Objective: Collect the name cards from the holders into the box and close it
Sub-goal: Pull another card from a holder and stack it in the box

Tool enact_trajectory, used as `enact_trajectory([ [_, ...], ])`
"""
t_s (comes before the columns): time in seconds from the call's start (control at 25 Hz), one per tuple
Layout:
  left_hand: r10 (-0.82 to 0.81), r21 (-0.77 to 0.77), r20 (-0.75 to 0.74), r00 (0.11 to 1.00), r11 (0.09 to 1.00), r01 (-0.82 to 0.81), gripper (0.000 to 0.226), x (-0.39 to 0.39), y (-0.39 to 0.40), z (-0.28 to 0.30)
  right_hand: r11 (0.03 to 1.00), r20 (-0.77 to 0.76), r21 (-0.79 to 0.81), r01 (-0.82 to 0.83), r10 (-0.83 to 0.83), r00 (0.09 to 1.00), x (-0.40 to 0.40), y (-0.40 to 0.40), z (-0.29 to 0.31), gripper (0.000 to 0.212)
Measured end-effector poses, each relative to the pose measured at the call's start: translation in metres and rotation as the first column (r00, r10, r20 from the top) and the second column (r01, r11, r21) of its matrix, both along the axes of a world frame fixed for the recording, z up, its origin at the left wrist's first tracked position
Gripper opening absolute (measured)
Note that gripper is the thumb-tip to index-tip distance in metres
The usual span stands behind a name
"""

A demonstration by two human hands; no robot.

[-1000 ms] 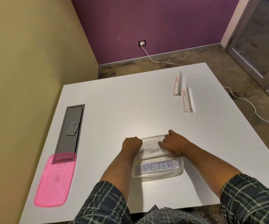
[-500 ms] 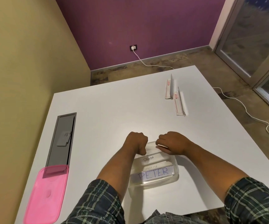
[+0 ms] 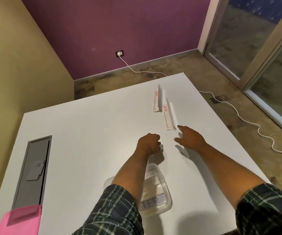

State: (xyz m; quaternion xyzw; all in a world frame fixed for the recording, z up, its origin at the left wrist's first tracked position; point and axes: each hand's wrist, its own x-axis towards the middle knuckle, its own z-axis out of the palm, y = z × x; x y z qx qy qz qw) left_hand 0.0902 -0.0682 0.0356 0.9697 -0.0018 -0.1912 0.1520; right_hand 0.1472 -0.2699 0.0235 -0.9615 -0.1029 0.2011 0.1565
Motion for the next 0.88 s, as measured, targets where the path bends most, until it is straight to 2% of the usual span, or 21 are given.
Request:
enact_trajectory([
  [0.16,0.119,-0.206,-0.043,0.992,0.971,-0.126,0.039,0.033,-0.022,-0.022,0.999,-0.082,0.025,-0.024,0.026,0.996,0.026,-0.008,-0.018,0.086],
  [0.4,0.289,-0.478,-0.140,0.947,0.818,-0.321,0.047,0.085,-0.041,-0.051,0.992,-0.161,0.127,0.020,0.001,0.987,0.059,-0.005,-0.050,0.092],
  [0.48,0.341,-0.517,-0.177,0.923,0.766,-0.382,0.047,0.101,-0.047,-0.060,0.987,-0.175,0.159,0.026,0.002,0.985,0.069,-0.003,-0.059,0.089],
  [0.6,0.413,-0.603,-0.251,0.876,0.641,-0.475,0.026,0.121,-0.055,-0.067,0.981,-0.138,0.196,-0.015,0.043,0.990,0.078,0.000,-0.069,0.077],
  [0.76,0.531,-0.622,-0.376,0.760,0.463,-0.631,0.024,0.132,-0.056,-0.076,0.964,-0.064,0.245,-0.106,0.126,0.990,0.081,-0.004,-0.070,0.065],
  [0.88,0.598,-0.586,-0.370,0.710,0.443,-0.679,0.015,0.125,-0.051,-0.072,0.945,0.006,0.197,-0.261,0.265,0.964,0.078,-0.012,-0.068,0.062],
])
